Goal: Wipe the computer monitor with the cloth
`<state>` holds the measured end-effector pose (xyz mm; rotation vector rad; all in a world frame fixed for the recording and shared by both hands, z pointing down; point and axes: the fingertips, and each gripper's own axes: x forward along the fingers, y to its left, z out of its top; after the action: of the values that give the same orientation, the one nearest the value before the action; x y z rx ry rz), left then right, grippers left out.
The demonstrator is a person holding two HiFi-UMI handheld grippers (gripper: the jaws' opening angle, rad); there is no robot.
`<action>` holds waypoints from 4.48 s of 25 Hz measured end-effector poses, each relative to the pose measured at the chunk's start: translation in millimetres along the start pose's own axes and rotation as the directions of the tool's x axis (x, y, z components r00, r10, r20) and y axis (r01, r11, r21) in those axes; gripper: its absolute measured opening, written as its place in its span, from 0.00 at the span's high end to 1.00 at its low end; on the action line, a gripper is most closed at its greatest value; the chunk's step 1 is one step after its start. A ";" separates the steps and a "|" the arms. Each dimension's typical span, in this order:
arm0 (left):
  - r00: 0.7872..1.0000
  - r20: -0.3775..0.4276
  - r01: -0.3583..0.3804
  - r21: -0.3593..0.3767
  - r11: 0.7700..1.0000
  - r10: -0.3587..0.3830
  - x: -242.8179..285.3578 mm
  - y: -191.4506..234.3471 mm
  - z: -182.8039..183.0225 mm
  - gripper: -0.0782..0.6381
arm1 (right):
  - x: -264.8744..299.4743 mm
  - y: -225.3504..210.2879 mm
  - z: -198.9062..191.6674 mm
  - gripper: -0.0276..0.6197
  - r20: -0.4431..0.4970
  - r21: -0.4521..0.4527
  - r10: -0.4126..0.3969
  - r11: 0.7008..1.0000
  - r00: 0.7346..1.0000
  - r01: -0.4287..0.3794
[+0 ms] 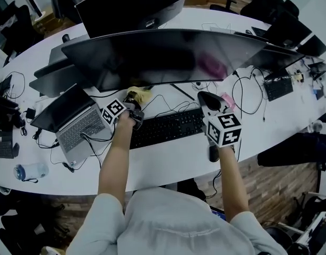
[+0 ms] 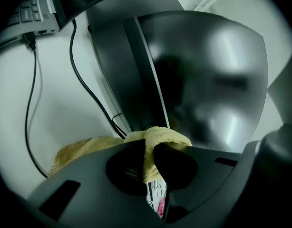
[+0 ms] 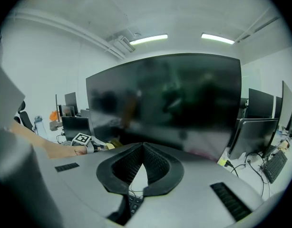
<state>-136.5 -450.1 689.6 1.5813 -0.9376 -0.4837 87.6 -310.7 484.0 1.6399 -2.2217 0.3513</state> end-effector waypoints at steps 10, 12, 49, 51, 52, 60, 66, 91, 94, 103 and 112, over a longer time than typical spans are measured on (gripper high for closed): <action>0.999 -0.017 -0.042 0.009 0.999 0.042 42.3 -28.4 -71.0 0.83 | -27.3 -79.4 -15.6 0.91 0.004 0.040 -0.001 0.999 1.000 0.001; 0.999 -0.013 -0.042 0.004 0.999 0.042 49.9 -33.4 -83.6 0.83 | -31.7 -92.6 -19.9 0.91 -0.001 0.038 0.008 0.999 1.000 -0.008; 0.985 -0.165 -0.030 0.139 0.990 0.053 199.5 -133.5 -320.2 0.83 | -86.0 -287.5 -75.7 0.91 0.019 0.111 0.049 0.993 0.999 -0.051; 0.985 -0.171 -0.015 0.127 0.992 0.037 207.8 -138.6 -334.3 0.83 | -89.2 -296.1 -79.0 0.91 0.020 0.116 0.050 0.992 0.999 -0.052; 0.984 -0.175 -0.006 0.124 0.992 0.028 212.2 -141.1 -340.7 0.83 | -90.6 -299.7 -80.3 0.91 0.022 0.122 0.053 0.991 0.998 -0.055; 0.984 -0.168 0.065 0.061 0.996 -0.054 235.8 -152.2 -374.0 0.83 | -101.3 -321.9 -90.5 0.91 0.015 0.138 0.046 0.989 0.999 -0.048; 0.986 -0.101 0.127 -0.050 0.991 -0.131 244.8 -157.9 -381.1 0.83 | -107.0 -331.6 -99.5 0.91 0.000 0.142 0.040 0.989 0.999 -0.039; 0.931 0.005 0.364 -0.019 0.931 -0.364 230.6 -276.5 -355.1 0.83 | -112.2 -331.4 -78.6 0.91 0.053 0.138 0.027 0.990 0.998 -0.034; 0.917 0.014 0.400 -0.009 0.916 -0.400 225.4 -297.5 -349.7 0.83 | -115.4 -330.5 -70.7 0.91 0.067 0.131 0.023 0.991 0.997 -0.032; 0.879 0.040 0.476 0.008 0.880 -0.476 205.4 -356.4 -335.8 0.83 | -128.5 -317.6 -46.2 0.91 0.116 0.107 0.029 0.993 0.993 -0.041; 0.863 0.058 0.503 -0.015 0.864 -0.502 188.4 -410.2 -321.3 0.83 | -148.5 -309.3 -17.5 0.91 0.172 0.101 0.023 0.994 0.985 -0.041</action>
<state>339.1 -397.5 410.3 1.7932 -0.5383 -0.9041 424.6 -266.8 433.5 1.7492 -2.3938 0.3522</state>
